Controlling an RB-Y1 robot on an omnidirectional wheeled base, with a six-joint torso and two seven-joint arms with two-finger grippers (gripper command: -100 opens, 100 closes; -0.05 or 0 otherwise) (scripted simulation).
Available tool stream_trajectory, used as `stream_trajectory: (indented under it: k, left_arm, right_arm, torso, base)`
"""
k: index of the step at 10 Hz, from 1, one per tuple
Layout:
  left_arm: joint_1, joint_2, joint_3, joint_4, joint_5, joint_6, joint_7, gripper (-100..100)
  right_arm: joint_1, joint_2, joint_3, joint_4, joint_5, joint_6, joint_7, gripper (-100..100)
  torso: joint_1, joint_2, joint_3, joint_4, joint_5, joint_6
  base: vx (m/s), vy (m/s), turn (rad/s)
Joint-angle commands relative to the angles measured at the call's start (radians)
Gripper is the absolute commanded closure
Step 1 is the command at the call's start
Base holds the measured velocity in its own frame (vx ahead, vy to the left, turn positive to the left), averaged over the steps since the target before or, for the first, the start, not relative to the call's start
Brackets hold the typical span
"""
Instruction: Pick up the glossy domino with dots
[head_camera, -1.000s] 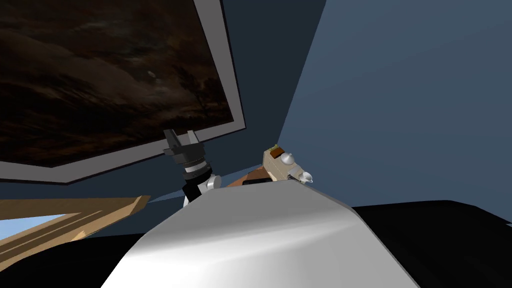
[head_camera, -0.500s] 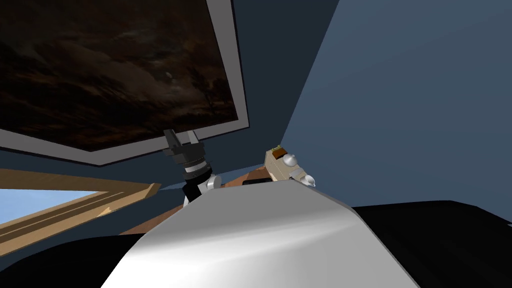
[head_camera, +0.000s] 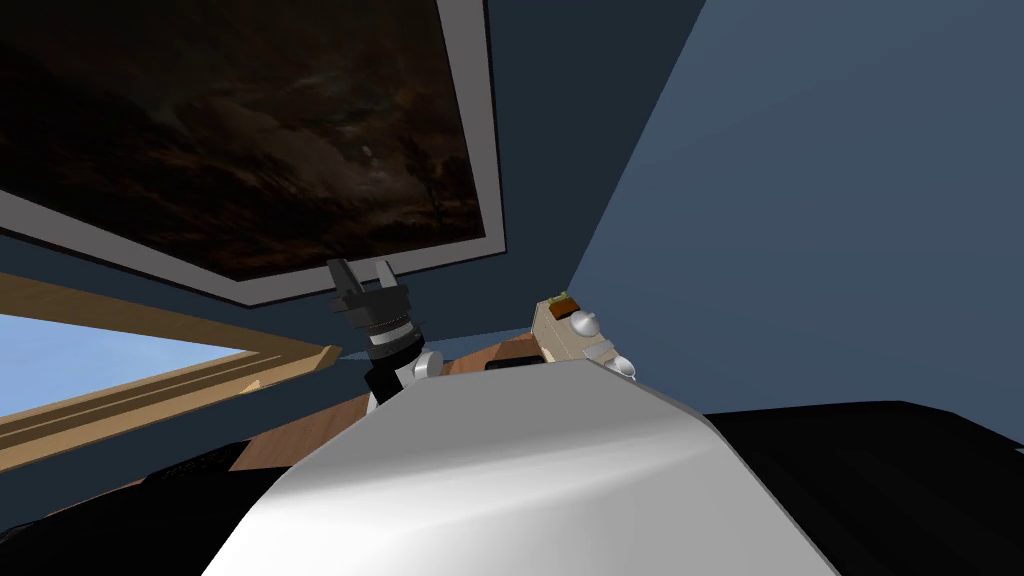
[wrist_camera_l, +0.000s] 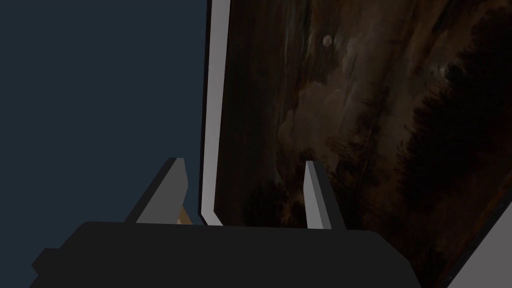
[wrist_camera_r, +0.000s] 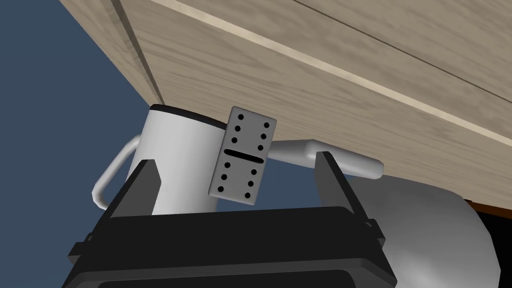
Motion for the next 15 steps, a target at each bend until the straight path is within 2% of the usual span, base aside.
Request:
stream_trajectory:
  k: [1, 5, 6, 7, 8, 9, 10, 11, 12, 13, 14, 15]
  left_arm:
    - [0.000, 0.000, 0.000, 0.000, 0.000, 0.000, 0.000, 0]
    - [0.000, 0.000, 0.000, 0.000, 0.000, 0.000, 0.000, 0]
    - [0.000, 0.000, 0.000, 0.000, 0.000, 0.000, 0.000, 0]
    - [0.000, 0.000, 0.000, 0.000, 0.000, 0.000, 0.000, 0]
    - [0.000, 0.000, 0.000, 0.000, 0.000, 0.000, 0.000, 0]
    - [0.000, 0.000, 0.000, 0.000, 0.000, 0.000, 0.000, 0]
    - [0.000, 0.000, 0.000, 0.000, 0.000, 0.000, 0.000, 0]
    - [0.000, 0.000, 0.000, 0.000, 0.000, 0.000, 0.000, 0]
    - [0.000, 0.000, 0.000, 0.000, 0.000, 0.000, 0.000, 0]
    - [0.000, 0.000, 0.000, 0.000, 0.000, 0.000, 0.000, 0]
    - [0.000, 0.000, 0.000, 0.000, 0.000, 0.000, 0.000, 0]
    - [0.000, 0.000, 0.000, 0.000, 0.000, 0.000, 0.000, 0]
  right_arm:
    - [0.000, 0.000, 0.000, 0.000, 0.000, 0.000, 0.000, 100]
    - [-0.001, 0.000, -0.001, -0.001, 0.000, -0.001, -0.001, 100]
    - [-0.001, 0.000, -0.001, -0.001, 0.001, -0.001, -0.001, 0]
    - [0.005, 0.019, -0.047, -0.015, 0.044, -0.041, 0.032, 100]
    - [0.005, 0.044, -0.075, -0.020, 0.076, -0.072, 0.060, 100]
    - [0.005, 0.044, -0.105, -0.020, 0.109, -0.091, 0.063, 100]
    - [0.004, 0.069, -0.136, -0.025, 0.141, -0.126, 0.094, 100]
    - [0.004, 0.069, -0.164, -0.025, 0.162, -0.141, 0.094, 100]
    - [0.004, 0.069, -0.164, -0.025, 0.173, -0.141, 0.094, 100]
    - [0.004, 0.094, -0.210, -0.031, 0.210, -0.187, 0.125, 100]
    - [0.004, 0.094, -0.222, -0.031, 0.238, -0.191, 0.125, 100]
    - [0.003, 0.119, -0.261, -0.036, 0.267, -0.232, 0.156, 100]
  torso:
    - [0.000, 0.000, 0.000, 0.000, 0.000, 0.000]
    - [0.001, -0.002, -0.001, -0.001, 0.000, 0.000]
    - [0.001, -0.002, -0.001, -0.001, 0.000, 0.000]
    - [0.001, -0.002, -0.001, -0.001, 0.000, 0.000]
    - [0.002, -0.002, -0.002, -0.002, 0.000, 0.002]
    - [0.003, -0.004, -0.004, -0.004, -0.004, 0.003]
    - [0.003, -0.004, -0.004, -0.004, -0.005, 0.002]
    - [0.002, -0.003, -0.004, -0.004, -0.005, 0.002]
    - [0.001, -0.003, -0.003, -0.004, -0.005, 0.001]
    - [0.000, -0.002, -0.003, -0.004, -0.005, 0.001]
    - [-0.001, -0.002, -0.003, -0.005, -0.006, 0.003]
    - [0.000, -0.003, -0.003, -0.004, -0.005, 0.001]
  base:
    - [0.000, 0.000, 0.000]
    - [0.000, 0.000, 0.000]
    - [0.000, 0.000, 0.000]
    - [0.026, 0.019, -0.268]
    - [0.067, 0.043, -0.405]
    - [0.051, 0.050, -0.191]
    - [0.036, 0.042, -0.288]
    - [0.023, 0.039, -0.103]
    - [0.006, 0.013, 0.032]
    - [0.023, 0.011, -0.279]
    - [0.020, 0.023, -0.152]
    - [0.029, 0.034, -0.241]
